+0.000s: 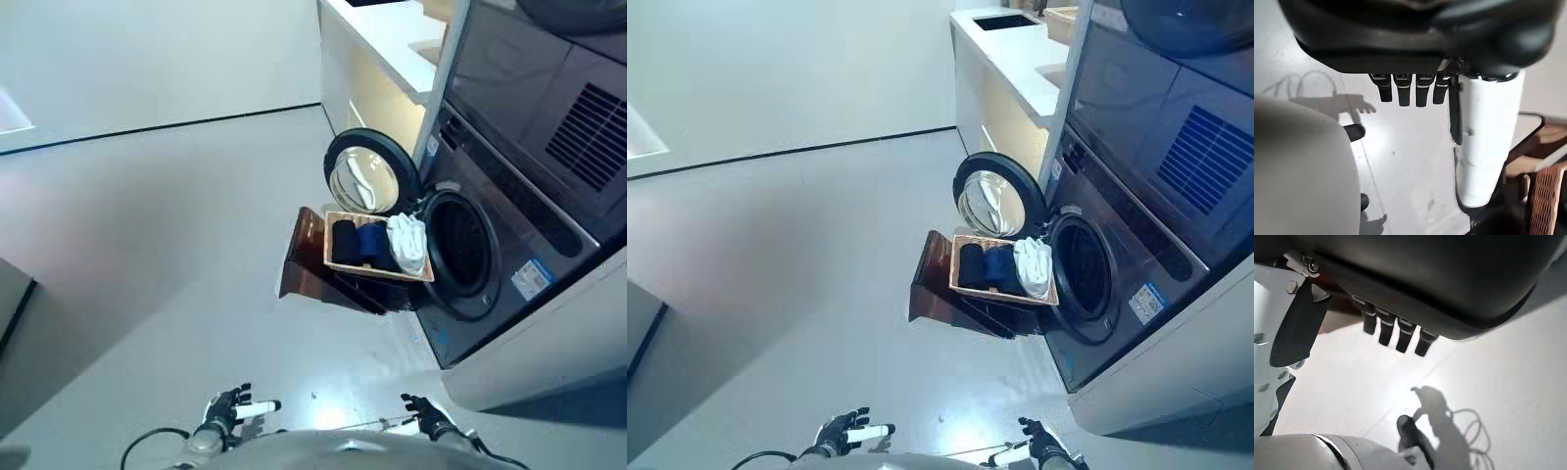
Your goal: Pick up the clothes and place them into the washing machine
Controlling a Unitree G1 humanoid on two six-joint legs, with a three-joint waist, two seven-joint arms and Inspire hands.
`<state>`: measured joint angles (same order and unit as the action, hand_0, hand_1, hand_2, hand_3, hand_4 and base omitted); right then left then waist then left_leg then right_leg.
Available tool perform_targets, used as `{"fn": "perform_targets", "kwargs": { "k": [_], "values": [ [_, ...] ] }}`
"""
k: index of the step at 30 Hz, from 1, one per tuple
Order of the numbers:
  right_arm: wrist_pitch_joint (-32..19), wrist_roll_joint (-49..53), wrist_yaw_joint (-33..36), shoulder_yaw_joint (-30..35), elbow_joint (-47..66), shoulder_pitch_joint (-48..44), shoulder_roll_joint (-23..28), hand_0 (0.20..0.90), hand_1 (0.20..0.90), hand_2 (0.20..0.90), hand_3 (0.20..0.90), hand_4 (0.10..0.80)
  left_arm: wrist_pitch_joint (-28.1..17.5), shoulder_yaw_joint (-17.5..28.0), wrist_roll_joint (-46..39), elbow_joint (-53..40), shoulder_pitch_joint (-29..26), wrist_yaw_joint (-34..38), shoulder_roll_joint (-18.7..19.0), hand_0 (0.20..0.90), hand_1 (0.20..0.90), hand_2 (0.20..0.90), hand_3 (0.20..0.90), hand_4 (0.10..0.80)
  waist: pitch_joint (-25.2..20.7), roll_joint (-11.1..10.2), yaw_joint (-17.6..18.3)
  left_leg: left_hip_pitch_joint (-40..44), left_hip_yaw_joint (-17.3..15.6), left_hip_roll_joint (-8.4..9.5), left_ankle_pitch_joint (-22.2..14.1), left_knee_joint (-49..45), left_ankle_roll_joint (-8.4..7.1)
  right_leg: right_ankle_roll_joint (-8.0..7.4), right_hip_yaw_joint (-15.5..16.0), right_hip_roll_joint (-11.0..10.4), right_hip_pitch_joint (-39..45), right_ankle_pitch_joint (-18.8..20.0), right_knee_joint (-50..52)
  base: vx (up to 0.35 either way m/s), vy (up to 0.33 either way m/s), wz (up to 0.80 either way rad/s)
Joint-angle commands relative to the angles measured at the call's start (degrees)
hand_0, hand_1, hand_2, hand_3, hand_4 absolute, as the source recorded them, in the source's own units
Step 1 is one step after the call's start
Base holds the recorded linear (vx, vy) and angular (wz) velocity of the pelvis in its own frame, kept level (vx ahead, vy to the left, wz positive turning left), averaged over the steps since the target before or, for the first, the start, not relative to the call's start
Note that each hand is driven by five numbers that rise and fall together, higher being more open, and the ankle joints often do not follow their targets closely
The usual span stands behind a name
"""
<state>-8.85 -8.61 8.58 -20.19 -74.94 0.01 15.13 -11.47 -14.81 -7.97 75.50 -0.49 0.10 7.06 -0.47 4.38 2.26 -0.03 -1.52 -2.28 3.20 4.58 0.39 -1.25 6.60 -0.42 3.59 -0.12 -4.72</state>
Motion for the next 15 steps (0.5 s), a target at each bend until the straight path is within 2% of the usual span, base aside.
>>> {"fn": "perform_targets", "kwargs": {
  "k": [1,7,9,15],
  "values": [
    [-1.97,0.08,-0.07,-0.34,-0.88,-3.6,-1.26,0.9,0.9,0.9,0.9,0.8,-1.51,-0.44,1.72,3.7,-3.11,-0.64,1.85,0.9,0.9,0.9,0.9,0.8,-1.89,-4.35,-0.88,2.44,-0.98,3.17,-6.14,0.42,-0.89,-3.92,-3.62,-3.84,-0.82,1.49,-0.28,0.0,0.0,0.0],
    [-1.84,0.03,-0.49,-0.5,-0.85,-3.76,-1.33,0.9,0.9,0.9,0.9,0.8,-1.13,-0.38,2.29,3.98,-3.29,-0.92,1.79,0.9,0.9,0.9,0.9,0.8,-1.91,-4.27,-1.0,2.46,-0.69,3.17,-6.13,0.42,-0.94,-3.93,-3.3,-3.84,-0.69,1.28,-0.28,0.0,0.0,0.0],
    [-1.79,0.1,-0.68,-0.61,-0.87,-3.88,-1.36,0.9,0.9,0.9,0.9,0.8,-0.68,0.35,-0.48,3.77,-3.36,-1.94,1.31,0.9,0.9,0.9,0.9,0.8,-1.89,-4.25,-1.0,2.46,-0.65,3.15,-6.12,0.42,-0.95,-3.91,-3.32,-3.85,-0.71,1.31,-0.28,0.0,0.0,0.0],
    [-1.34,-0.04,-0.96,-0.93,-0.94,-3.89,-1.62,0.9,0.9,0.9,0.9,0.8,-0.69,-1.46,3.11,3.26,-3.98,-0.66,0.83,0.9,0.9,0.9,0.9,0.8,-1.55,-4.38,-0.81,2.48,-0.82,3.25,-6.3,0.42,-0.78,-3.97,-3.5,-3.87,-0.83,1.43,-0.28,0.0,0.0,0.0]
  ]
}}
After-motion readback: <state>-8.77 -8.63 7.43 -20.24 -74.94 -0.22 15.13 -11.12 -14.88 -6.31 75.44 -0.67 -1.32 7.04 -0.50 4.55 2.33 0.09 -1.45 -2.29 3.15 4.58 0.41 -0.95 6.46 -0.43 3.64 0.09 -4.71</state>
